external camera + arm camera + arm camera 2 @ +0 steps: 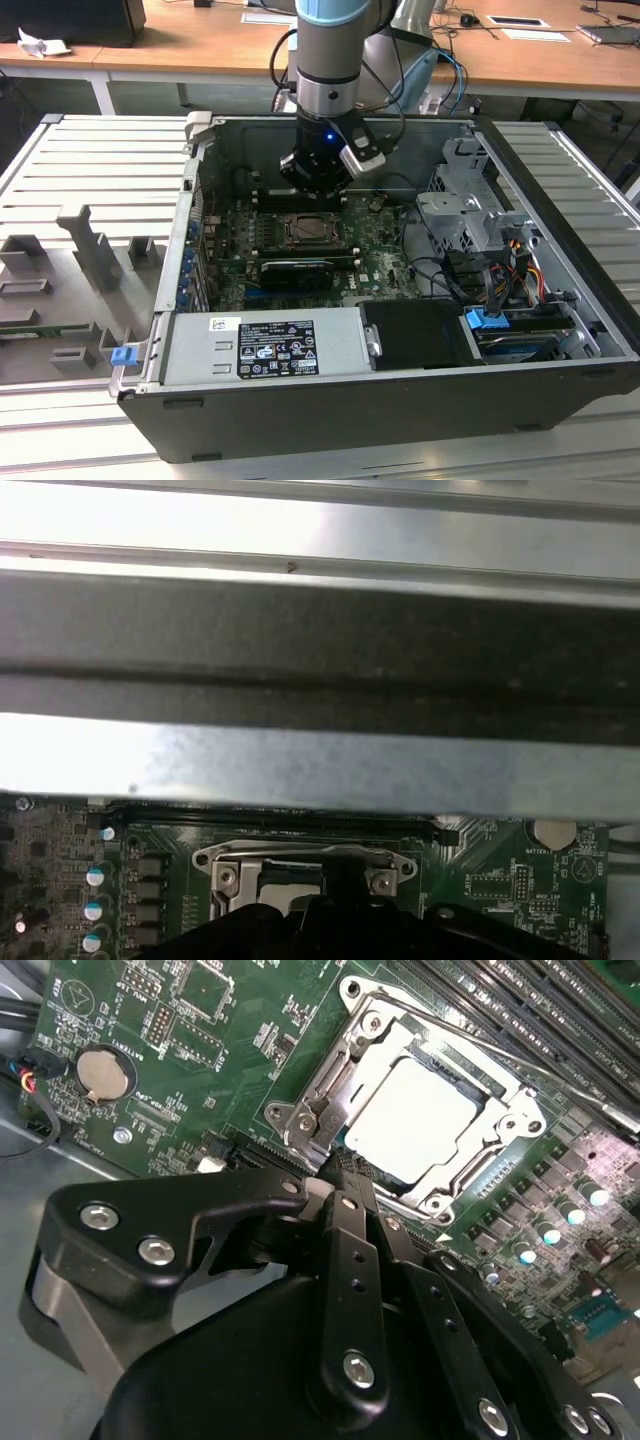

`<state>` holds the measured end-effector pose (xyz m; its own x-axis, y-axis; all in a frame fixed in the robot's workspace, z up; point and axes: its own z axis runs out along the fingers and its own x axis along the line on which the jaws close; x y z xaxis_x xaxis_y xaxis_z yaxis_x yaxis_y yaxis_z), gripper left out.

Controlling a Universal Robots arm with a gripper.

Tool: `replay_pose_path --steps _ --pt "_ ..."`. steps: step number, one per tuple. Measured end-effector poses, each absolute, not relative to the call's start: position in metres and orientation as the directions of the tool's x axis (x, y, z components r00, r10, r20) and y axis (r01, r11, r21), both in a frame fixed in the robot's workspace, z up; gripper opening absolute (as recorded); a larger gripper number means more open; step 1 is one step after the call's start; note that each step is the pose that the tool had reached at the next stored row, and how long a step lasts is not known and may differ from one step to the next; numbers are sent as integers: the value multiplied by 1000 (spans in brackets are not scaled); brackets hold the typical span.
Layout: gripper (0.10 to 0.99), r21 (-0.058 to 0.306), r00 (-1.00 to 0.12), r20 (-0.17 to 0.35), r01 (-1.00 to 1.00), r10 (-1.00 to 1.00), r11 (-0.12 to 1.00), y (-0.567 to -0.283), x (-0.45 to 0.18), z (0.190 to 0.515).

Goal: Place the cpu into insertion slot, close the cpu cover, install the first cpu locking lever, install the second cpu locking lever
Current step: 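Install the second cpu locking lever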

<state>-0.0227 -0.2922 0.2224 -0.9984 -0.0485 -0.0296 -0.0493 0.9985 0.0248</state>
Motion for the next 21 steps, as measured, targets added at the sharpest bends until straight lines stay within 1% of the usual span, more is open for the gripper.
replay_pose_path --steps 10,14,18,21 --pt "106 25 -998 -30 -49 -49 998 -300 -23 227" --pt "106 25 -998 -30 -49 -49 998 -302 -23 236" --pt "106 24 -998 -29 -49 -48 998 -322 -23 235" --pt "106 24 -998 -29 -49 -49 998 -329 -23 235"
